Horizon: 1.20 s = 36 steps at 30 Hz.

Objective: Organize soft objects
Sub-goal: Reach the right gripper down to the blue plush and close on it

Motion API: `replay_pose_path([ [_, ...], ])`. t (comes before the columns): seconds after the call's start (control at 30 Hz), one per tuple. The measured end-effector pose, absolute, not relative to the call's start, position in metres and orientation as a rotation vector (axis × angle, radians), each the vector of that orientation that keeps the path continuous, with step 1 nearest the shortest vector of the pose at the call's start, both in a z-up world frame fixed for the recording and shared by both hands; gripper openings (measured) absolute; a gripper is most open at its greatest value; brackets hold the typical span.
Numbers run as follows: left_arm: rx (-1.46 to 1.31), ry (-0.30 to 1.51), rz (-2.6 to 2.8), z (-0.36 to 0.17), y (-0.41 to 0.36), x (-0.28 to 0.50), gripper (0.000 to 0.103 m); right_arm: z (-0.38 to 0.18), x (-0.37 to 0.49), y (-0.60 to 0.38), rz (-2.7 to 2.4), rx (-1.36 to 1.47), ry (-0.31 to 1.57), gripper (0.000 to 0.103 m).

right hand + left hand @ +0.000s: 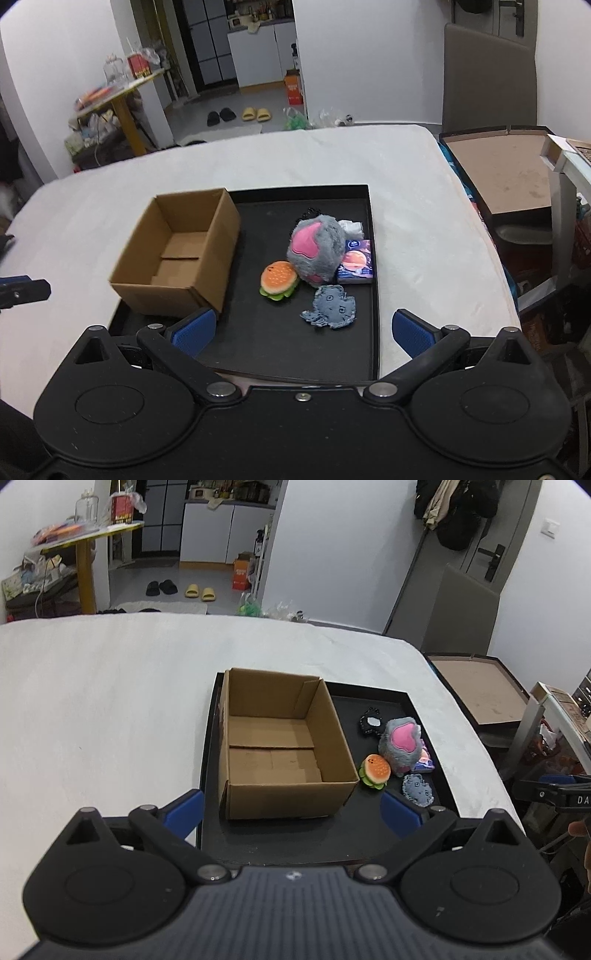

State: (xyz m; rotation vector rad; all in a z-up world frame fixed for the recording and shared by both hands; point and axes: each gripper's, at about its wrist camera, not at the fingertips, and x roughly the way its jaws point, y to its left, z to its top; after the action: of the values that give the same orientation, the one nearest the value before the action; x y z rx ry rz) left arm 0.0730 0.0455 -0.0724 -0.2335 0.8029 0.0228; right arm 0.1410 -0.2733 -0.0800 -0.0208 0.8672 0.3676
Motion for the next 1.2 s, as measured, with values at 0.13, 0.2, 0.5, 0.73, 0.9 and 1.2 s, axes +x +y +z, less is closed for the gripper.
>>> replay_pose_path([
  [0.13,-0.246,0.819,0.028,-0.083,0.050,0.084,0.100,-0.089,0.151,-0.270,0.378,-0.023,0.882,0.103],
  [0.2,-0.251,0.824,0.034,-0.087,0.050,0.089,0.100,-0.094,0.158,-0.269,0.375,-0.030,0.890,0.103],
  [0.5,-0.248,0.835,0.064,-0.110,0.055,0.112,0.094,-0.117,0.182,-0.264,0.377,-0.026,0.907,0.103],
  [0.73,-0.272,0.858,0.086,-0.132,0.062,0.130,0.076,-0.145,0.204,-0.263,0.379,-0.020,0.940,0.090],
  [0.9,-0.286,0.881,0.097,-0.145,0.069,0.143,0.066,-0.165,0.211,-0.260,0.380,-0.005,0.968,0.076],
  [1.2,-0.276,0.893,0.096,-0.157,0.080,0.166,0.051,-0.196,0.219,-0.253,0.425,-0.030,1.005,0.064],
])
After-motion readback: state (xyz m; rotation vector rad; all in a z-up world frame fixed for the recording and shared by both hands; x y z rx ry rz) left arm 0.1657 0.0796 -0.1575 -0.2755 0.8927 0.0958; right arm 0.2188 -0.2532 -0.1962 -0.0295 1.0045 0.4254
